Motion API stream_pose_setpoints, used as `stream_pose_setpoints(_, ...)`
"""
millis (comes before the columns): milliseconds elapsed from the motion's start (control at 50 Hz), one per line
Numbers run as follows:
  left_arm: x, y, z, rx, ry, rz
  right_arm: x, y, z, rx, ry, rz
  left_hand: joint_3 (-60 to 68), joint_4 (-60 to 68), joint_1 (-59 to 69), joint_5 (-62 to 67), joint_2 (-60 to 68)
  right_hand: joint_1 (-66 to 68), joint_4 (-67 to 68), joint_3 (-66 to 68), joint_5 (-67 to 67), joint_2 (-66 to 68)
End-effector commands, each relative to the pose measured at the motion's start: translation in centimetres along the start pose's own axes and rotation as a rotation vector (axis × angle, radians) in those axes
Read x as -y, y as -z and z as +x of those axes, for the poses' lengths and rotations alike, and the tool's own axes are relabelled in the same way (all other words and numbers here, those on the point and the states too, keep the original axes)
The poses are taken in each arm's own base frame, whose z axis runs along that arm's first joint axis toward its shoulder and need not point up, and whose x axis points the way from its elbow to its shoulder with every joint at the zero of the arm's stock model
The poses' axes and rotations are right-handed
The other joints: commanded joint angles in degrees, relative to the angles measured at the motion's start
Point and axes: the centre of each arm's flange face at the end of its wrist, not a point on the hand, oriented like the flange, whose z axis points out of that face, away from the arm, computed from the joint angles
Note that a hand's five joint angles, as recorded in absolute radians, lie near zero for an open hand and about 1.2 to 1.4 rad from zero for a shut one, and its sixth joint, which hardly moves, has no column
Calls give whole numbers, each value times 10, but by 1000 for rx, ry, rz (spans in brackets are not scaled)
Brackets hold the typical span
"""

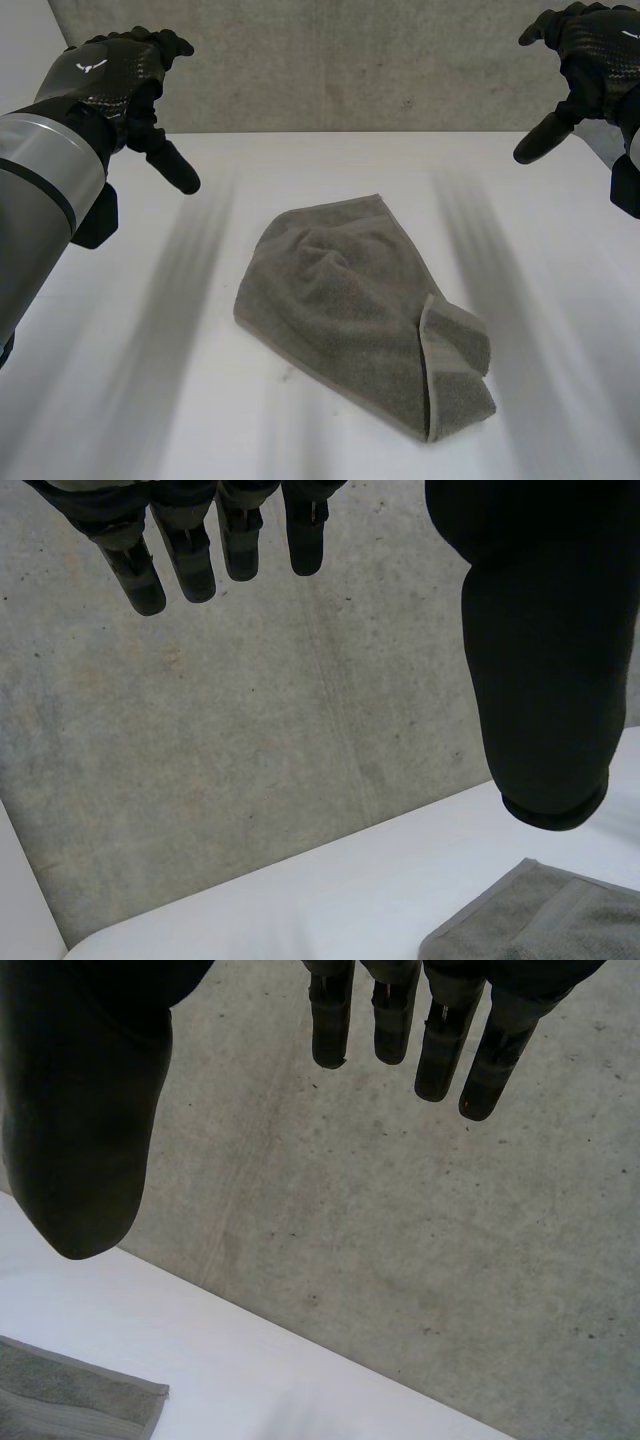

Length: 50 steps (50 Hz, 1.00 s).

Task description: Fold the towel.

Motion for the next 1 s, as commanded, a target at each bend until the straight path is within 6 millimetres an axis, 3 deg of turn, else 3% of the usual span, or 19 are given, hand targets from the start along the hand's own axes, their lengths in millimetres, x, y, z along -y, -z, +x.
stream_pose_setpoints(20,2,1,0,0,0,6,0,0,0,0,0,0,13,14,10,-7,13,-55,-54,-44,-39,-56)
stream_pose_setpoints(60,2,1,0,0,0,7,0,0,0,2,1,0,30,31,26,10,30,-55,-54,-44,-39,-56)
stream_pose_setpoints(80,2,1,0,-3,0,6,0,0,0,2,1,3,108,109,105,88,108,100,101,111,116,99)
stream_pose_setpoints(120,2,1,0,-4,1,6,-2,-1,0,5,-2,0,180,181,177,160,181,158,159,168,174,156)
stream_pose_setpoints(160,2,1,0,-4,-3,7,-1,-2,2,4,0,-8,129,130,126,109,129,-55,-54,-44,-39,-56)
stream_pose_setpoints(180,2,1,0,-5,-3,9,-1,-2,2,4,0,-8,2,3,-1,-18,3,-55,-54,-44,-39,-56)
stream_pose_setpoints(560,0,1,1,-10,-3,1,-2,-3,2,49,15,-24,2,3,-1,-18,3,-55,-54,-44,-39,-56)
stream_pose_setpoints(660,-4,2,2,-17,-15,-8,-14,1,-8,139,220,-67,11,12,8,-9,12,-55,-54,-44,-39,-56)
stream_pose_setpoints(700,-6,2,3,-20,-18,-14,-37,10,-13,209,453,-160,16,17,13,-4,17,-55,-54,-44,-39,-56)
stream_pose_setpoints(720,-8,2,3,-28,-19,-20,-37,10,-13,209,454,-160,18,19,15,-2,18,-55,-54,-44,-39,-56)
stream_pose_setpoints(760,-15,0,5,-42,-22,-40,-60,21,-20,293,645,-226,21,22,18,1,22,-55,-54,-44,-39,-56)
stream_pose_setpoints(800,-32,-1,10,-88,-36,-91,-68,29,-30,347,719,-234,31,32,28,11,32,-55,-54,-44,-39,-56)
stream_pose_setpoints(820,-32,-1,10,-88,-36,-91,-68,29,-30,348,719,-234,31,32,28,11,32,-55,-54,-44,-39,-56)
stream_pose_setpoints(840,-48,-3,12,-108,-61,-138,-75,37,-42,403,755,-237,40,41,36,20,40,-55,-54,-44,-39,-56)
stream_pose_setpoints(860,-48,-3,12,-108,-61,-139,-85,46,-52,453,776,-249,40,41,37,20,40,-55,-54,-44,-39,-56)
stream_pose_setpoints(900,-80,-7,14,-136,-146,-229,-94,50,-59,489,785,-260,50,51,47,30,50,-54,-53,-44,-39,-56)
stream_pose_setpoints(920,-80,-7,14,-136,-146,-230,-106,52,-61,508,787,-281,50,51,47,30,50,-47,-46,-37,-32,-49)
stream_pose_setpoints(960,-109,-4,14,-162,-246,-308,-117,53,-63,528,789,-294,50,51,47,30,50,-45,-45,-35,-30,-47)
stream_pose_setpoints(1000,-123,-3,13,-168,-286,-339,-127,54,-66,551,798,-289,50,51,47,30,50,-40,-40,-30,-25,-42)
